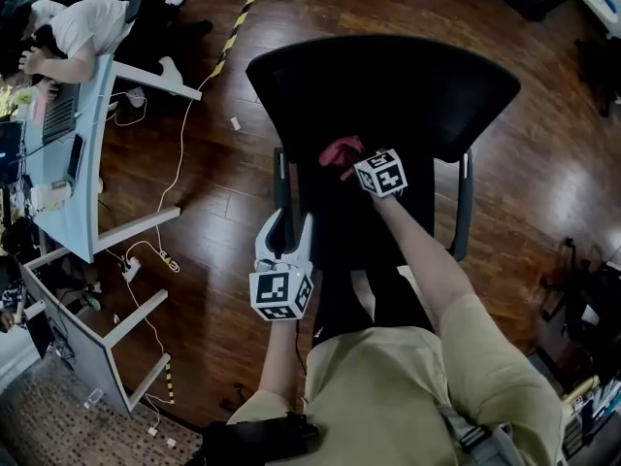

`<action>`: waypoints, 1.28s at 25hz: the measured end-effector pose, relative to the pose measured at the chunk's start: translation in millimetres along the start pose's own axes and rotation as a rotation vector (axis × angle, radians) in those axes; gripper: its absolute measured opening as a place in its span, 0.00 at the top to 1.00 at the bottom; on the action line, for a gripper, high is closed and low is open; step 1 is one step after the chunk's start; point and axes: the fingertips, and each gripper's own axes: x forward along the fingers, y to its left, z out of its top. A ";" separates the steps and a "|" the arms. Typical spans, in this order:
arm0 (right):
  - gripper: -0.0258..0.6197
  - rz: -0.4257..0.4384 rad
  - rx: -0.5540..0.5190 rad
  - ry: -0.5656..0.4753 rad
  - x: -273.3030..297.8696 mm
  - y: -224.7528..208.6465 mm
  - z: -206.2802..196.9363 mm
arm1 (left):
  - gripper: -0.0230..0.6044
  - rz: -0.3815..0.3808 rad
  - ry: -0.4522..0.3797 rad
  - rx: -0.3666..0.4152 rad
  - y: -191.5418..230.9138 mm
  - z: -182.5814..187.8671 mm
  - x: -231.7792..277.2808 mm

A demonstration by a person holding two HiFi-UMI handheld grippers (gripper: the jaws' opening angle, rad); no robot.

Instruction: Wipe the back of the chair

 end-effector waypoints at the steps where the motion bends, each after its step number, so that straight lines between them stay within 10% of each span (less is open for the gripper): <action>1: 0.93 -0.074 0.059 -0.006 -22.7 -34.6 -5.9 | 0.68 -0.014 0.004 -0.003 -2.8 1.6 3.0; 5: 0.92 -0.314 0.240 -0.020 -121.8 -137.3 -40.2 | 0.68 -0.068 -0.010 0.016 -17.1 16.0 6.3; 11: 0.92 -0.532 0.301 -0.002 -177.1 -175.5 -62.6 | 0.69 -0.125 -0.038 0.054 -28.8 35.7 12.5; 24: 0.93 -0.120 0.386 -0.559 -348.6 80.3 -52.1 | 0.68 -0.282 -0.221 0.178 -74.7 97.7 -65.7; 32: 0.93 -0.039 -0.020 -0.780 -461.6 143.8 4.6 | 0.68 -0.177 -0.365 0.237 -166.0 79.9 -164.5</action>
